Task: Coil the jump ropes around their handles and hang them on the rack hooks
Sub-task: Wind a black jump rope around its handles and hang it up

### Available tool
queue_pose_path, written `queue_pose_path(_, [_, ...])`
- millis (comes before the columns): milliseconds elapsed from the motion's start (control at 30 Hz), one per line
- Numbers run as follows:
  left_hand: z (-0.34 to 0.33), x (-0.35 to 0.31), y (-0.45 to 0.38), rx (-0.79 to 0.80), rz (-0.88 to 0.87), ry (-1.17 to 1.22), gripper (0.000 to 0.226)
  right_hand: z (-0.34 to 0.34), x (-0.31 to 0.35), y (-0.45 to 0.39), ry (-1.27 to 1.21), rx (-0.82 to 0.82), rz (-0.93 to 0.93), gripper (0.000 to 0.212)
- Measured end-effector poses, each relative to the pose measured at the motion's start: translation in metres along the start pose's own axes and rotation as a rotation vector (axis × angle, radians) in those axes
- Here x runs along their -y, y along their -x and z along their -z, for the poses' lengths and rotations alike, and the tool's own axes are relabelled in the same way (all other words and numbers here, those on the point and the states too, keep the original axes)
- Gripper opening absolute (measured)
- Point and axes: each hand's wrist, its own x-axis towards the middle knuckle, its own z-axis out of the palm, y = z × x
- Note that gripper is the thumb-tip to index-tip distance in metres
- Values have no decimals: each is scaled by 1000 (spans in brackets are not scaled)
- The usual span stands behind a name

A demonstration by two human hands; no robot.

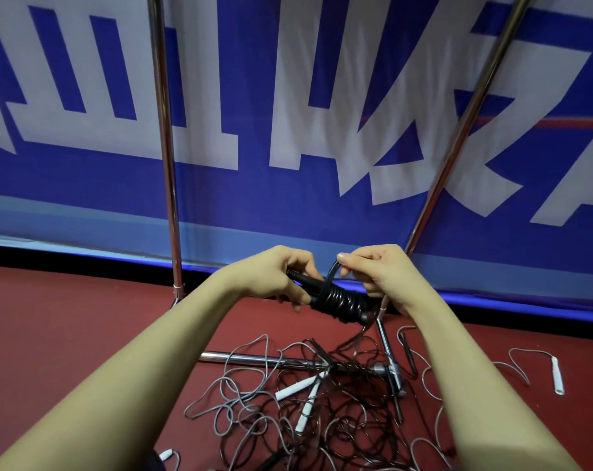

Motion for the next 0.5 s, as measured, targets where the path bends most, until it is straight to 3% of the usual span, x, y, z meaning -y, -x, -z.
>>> queue_pose_path(133, [-2, -6, 5, 103, -52, 116, 27, 0, -1, -2, 59, -95, 50, 21])
queue_pose_path(500, [-4, -17, 4, -23, -218, 564, 35, -6, -1, -5, -283, -116, -8, 19])
